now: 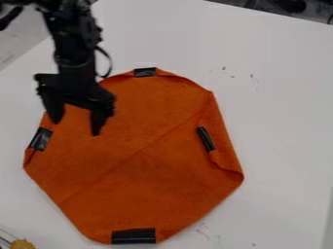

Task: Fold the cloth from bottom right to top left

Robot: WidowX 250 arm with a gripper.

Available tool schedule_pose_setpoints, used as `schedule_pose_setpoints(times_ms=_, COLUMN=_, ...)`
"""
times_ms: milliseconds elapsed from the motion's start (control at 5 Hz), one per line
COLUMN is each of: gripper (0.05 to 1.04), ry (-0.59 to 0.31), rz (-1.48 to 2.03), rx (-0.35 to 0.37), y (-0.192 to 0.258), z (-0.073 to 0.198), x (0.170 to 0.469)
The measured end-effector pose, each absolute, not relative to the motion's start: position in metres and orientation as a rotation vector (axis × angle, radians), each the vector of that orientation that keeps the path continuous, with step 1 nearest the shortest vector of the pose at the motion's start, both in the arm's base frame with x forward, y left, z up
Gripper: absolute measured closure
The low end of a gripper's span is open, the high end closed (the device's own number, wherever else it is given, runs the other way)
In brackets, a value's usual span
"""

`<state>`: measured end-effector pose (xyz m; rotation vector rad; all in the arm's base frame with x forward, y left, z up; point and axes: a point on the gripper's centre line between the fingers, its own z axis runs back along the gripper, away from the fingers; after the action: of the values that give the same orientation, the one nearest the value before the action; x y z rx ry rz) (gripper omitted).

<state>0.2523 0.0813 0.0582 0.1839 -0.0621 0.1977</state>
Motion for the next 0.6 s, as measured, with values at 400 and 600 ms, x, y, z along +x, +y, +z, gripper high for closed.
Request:
schedule_pose_setpoints(times_ms=400, gripper=0.083, ry=-0.058, rz=0.214, rx=0.127, y=0.006, z=0.063, x=0.293)
schedule_pose_setpoints(times_ms=600, gripper=0.083, ry=-0.072, rz=0.244, rx=0.115, y=-0.029, z=0.051, x=0.309)
